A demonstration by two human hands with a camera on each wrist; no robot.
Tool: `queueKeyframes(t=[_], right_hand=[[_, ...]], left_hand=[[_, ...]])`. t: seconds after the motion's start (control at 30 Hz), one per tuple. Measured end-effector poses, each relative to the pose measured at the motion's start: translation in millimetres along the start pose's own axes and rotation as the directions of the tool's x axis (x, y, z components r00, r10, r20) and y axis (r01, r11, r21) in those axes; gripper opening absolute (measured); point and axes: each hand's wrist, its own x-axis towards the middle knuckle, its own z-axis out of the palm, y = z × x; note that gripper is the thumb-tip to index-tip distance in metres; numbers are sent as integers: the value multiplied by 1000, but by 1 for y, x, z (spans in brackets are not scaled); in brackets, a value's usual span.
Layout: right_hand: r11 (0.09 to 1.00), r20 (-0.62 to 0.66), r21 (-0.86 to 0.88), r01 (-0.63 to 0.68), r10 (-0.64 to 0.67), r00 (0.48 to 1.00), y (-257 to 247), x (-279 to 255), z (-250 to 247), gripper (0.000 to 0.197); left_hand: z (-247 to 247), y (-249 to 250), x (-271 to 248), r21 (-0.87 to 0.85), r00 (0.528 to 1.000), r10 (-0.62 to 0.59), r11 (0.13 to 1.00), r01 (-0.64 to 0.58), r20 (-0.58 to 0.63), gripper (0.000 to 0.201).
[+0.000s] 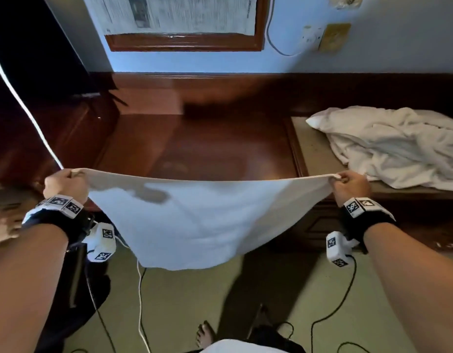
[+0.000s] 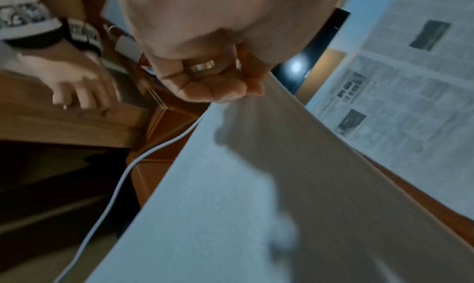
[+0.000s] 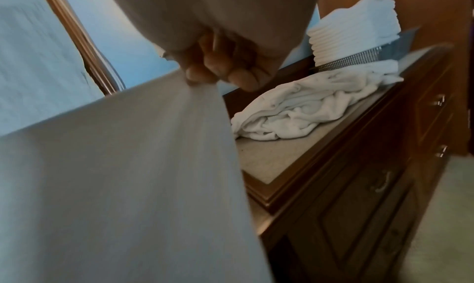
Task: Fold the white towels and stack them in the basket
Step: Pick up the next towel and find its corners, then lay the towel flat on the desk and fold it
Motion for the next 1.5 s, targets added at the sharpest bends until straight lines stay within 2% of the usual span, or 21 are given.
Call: queueKeyframes(t=[0.1, 0.17, 0.2, 0.27, 0.33, 0.47, 0.6, 0.7, 0.77, 0.83, 1.0, 1.1, 1.2, 1.33, 1.4, 1.43, 1.5], right_hand=[[994, -145, 99, -45, 60, 988, -14, -11, 6, 16], [977, -299, 209, -49, 111, 948, -31, -21, 12, 19], [961, -319, 271, -59, 147, 936, -40, -27, 15, 17], [905, -273, 412, -104, 232, 934, -48, -40, 25, 11], [861, -210, 475, -182, 312, 927, -35, -38, 38, 15], [778, -189, 585, -230, 407, 894, -22, -22, 52, 15], [629, -147, 740, -238, 497, 855, -84, -30, 37, 23], [557, -123, 803, -211, 501, 857, -110, -8, 36, 27], [530, -110, 826, -191, 484, 868, -125, 6, 37, 25], [489, -93, 855, -172, 471, 877, -139, 22, 40, 25], [424, -44, 888, -177, 461, 886, -171, 81, 57, 30], [421, -26, 888, -185, 447, 894, -189, 131, 80, 22], [427, 0, 879, -211, 444, 896, -202, 189, 111, 20], [425, 46, 873, -240, 418, 907, -212, 261, 160, 20], [434, 84, 859, -271, 402, 912, -205, 290, 190, 22], [478, 91, 833, -279, 380, 921, -197, 301, 206, 23], [708, 89, 640, -298, 317, 944, -168, 309, 241, 35]], left_hand=[[-4, -3, 5, -102, 998, -61, 993, 61, 2, 38], [-6, -2, 8, -182, 997, -69, 980, 76, 44, 40], [-4, -5, 13, -270, 995, -73, 959, 89, 68, 41], [2, -11, 21, -428, 986, -108, 891, 153, 128, 36], [13, -21, 31, -531, 975, -149, 820, 215, 164, 31], [14, -2, 6, -697, 960, -203, 660, 280, 193, 30], [19, 28, 10, -804, 974, -174, 552, 221, 148, 26], [22, 55, 23, -863, 974, -165, 456, 217, 157, 31], [26, 72, 31, -886, 977, -149, 419, 200, 151, 27], [33, 88, 42, -902, 979, -139, 388, 190, 146, 22], [67, 133, 82, -921, 982, -150, 355, 163, 116, 25], [97, 163, 120, -935, 972, -169, 290, 205, 161, 39], [133, 194, 161, -929, 963, -194, 283, 237, 187, 51], [192, 227, 210, -926, 954, -212, 269, 264, 211, 51], [226, 232, 228, -905, 956, -187, 322, 279, 228, 49], [241, 233, 228, -881, 957, -156, 377, 286, 243, 47], [275, 214, 226, -772, 949, -80, 562, 296, 306, 39]])
